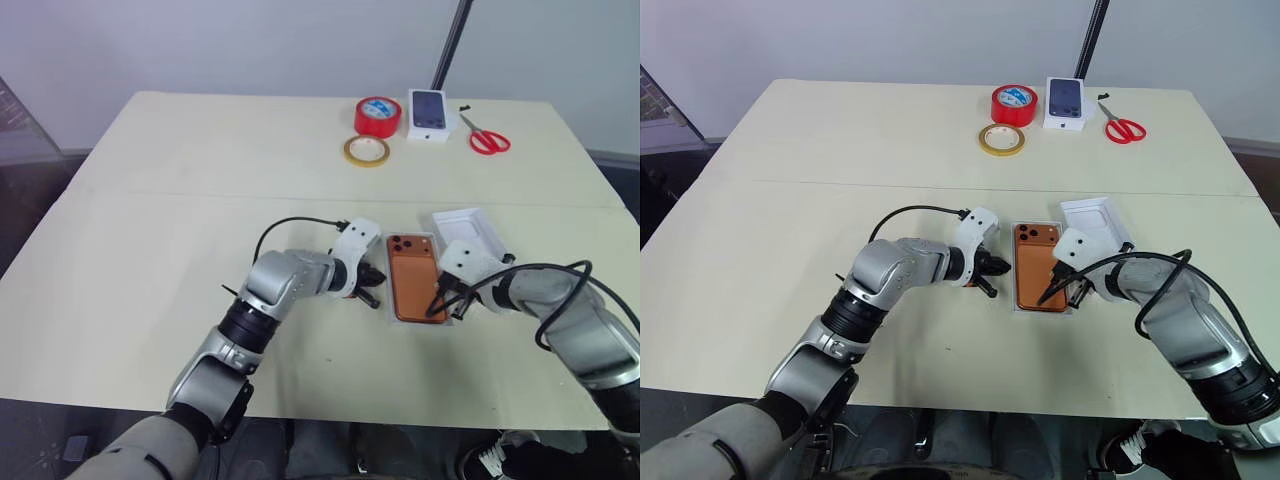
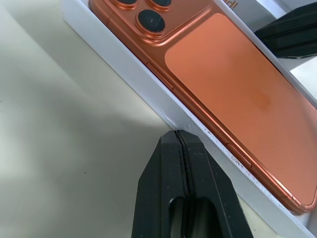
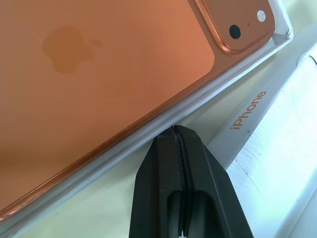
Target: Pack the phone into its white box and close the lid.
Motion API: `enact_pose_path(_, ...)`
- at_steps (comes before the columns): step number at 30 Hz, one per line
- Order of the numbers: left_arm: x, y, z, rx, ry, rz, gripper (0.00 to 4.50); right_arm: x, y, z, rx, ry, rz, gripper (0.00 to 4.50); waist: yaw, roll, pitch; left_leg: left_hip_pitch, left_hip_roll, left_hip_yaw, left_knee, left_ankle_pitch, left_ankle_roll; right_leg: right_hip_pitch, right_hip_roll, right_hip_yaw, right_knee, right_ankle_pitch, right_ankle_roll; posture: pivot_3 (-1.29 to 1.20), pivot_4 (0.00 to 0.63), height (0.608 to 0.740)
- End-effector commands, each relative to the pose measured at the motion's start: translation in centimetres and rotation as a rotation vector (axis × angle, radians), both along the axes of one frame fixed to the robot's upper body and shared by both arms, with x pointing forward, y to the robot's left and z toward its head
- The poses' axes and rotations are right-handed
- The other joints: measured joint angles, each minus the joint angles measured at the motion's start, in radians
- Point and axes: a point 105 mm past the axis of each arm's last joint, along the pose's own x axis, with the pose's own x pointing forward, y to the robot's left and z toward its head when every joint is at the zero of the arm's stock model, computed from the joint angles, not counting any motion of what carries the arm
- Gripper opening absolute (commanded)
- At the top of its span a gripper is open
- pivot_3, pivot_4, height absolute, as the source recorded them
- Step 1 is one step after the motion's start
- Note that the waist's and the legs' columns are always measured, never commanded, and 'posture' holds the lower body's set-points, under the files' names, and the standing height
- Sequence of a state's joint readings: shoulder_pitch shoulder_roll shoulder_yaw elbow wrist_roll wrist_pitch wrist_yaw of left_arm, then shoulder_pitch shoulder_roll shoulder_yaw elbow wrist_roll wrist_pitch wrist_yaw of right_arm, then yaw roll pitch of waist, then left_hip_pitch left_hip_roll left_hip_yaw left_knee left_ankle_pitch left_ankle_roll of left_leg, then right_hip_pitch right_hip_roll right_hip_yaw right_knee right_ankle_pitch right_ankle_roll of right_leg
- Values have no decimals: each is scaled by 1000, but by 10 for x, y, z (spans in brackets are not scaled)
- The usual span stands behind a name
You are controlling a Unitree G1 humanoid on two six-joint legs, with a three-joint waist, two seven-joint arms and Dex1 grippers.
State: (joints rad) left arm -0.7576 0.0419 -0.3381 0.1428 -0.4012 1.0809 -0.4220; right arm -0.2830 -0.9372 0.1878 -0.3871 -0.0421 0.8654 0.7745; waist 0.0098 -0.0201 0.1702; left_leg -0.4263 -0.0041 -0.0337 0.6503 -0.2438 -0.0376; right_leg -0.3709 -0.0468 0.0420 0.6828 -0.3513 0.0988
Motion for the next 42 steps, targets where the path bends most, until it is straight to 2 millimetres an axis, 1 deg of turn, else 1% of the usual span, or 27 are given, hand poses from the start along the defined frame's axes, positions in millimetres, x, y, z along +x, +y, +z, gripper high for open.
enact_pose_path(1,0,1,24,-65,-61,-11,6,-3,-6,22,26,-24,15,255,1,1,0,0,0,0,0,0,0,0,0,0,0,0,0,0,150,717)
enact_pose_path(3,3,11,30,-74,-78,6,0,-5,-8,33,72,-15,10,850,1,1,1,0,0,0,0,0,0,0,0,0,0,0,0,0,150,717)
enact_pose_path(4,3,17,31,-76,-85,14,0,-7,-8,39,82,-14,17,1357,0,1,1,0,0,0,0,0,0,0,0,0,0,0,0,0,150,717)
enact_pose_path(5,3,22,33,-77,-91,20,0,-8,-9,43,87,-15,25,1773,-1,1,1,0,0,0,0,0,0,0,0,0,0,0,0,0,150,717)
enact_pose_path(7,3,36,36,-79,-116,31,0,-8,-10,53,112,-29,25,2882,-5,1,0,0,1,0,0,0,0,0,0,0,0,0,0,0,150,717)
enact_pose_path(10,4,58,40,-46,-233,35,0,-2,-12,65,190,-39,-24,4382,-17,2,1,1,1,0,0,0,0,0,0,1,0,0,0,0,150,717)
enact_pose_path(11,5,64,45,-58,-312,34,0,2,-15,64,198,-26,-64,4382,-18,2,1,1,1,0,0,0,-1,0,0,1,1,0,0,0,150,717)
enact_pose_path(12,5,70,53,-69,-430,24,0,5,-16,61,219,-11,-100,4382,-21,2,1,1,1,0,-1,1,-1,0,0,1,1,0,0,0,150,717)
enact_pose_path(14,-5,76,58,-79,-533,-46,0,12,-19,55,256,22,-173,4382,-21,2,1,1,1,0,-1,1,-1,0,-1,1,0,0,0,0,150,717)
enact_pose_path(18,-24,85,61,-106,-616,-174,0,25,-26,41,337,83,-326,4382,-18,2,1,0,1,1,-1,1,-1,0,-2,1,0,0,-1,0,150,717)
enact_pose_path(21,-35,89,64,-128,-640,-234,0,29,-26,34,368,121,-379,4382,-15,3,1,0,0,1,-1,0,0,-1,-2,1,0,0,-1,0,150,717)
enact_pose_path(24,-45,89,62,-114,-660,-290,0,34,-25,30,393,139,-417,4382,-21,3,1,0,0,1,-1,0,0,-1,-2,1,0,0,-1,0,150,717)
enact_pose_path(25,-48,89,59,-105,-663,-310,0,36,-26,28,397,137,-439,4146,-21,3,1,0,0,1,-1,0,0,-1,-2,1,0,0,-1,0,150,717)
enact_pose_path(27,-52,89,55,-90,-659,-331,0,39,-27,26,397,140,-465,3512,-22,4,1,0,1,1,-1,0,0,-1,-1,1,0,0,-1,0,150,717)
enact_pose_path(31,-50,91,51,-77,-655,-310,0,40,-26,27,423,142,-493,1380,-22,4,1,0,1,1,-1,0,1,-1,-1,2,1,0,0,0,150,717)
enact_pose_path(32,-50,91,50,-78,-653,-308,0,40,-26,28,429,139,-501,718,-21,4,1,0,1,1,-1,0,1,-1,-1,2,1,0,0,0,150,717)
enact_pose_path(34,-49,91,50,-82,-652,-301,0,40,-27,32,446,134,-515,36,-21,4,1,0,1,1,0,0,1,-1,-1,1,1,0,0,0,150,717)
enact_pose_path(37,-47,93,50,-94,-647,-272,0,39,-26,43,508,122,-537,36,-21,4,1,0,0,1,0,0,1,-1,-1,1,1,0,0,0,150,717)
enact_pose_path(38,-45,95,51,-98,-646,-257,0,38,-25,50,538,111,-538,36,-22,4,1,0,1,1,0,0,1,-1,-1,1,1,0,0,0,150,717)
enact_pose_path(39,-40,99,52,-101,-650,-218,0,39,-22,62,612,101,-548,36,-23,4,1,0,1,1,-1,0,1,-1,-1,2,1,0,0,0,150,717)
enact_pose_path(42,-27,111,57,-114,-656,-109,0,39,-15,88,778,84,-534,36,-27,5,2,0,1,2,-1,0,1,-2,0,2,2,0,0,0,150,717)
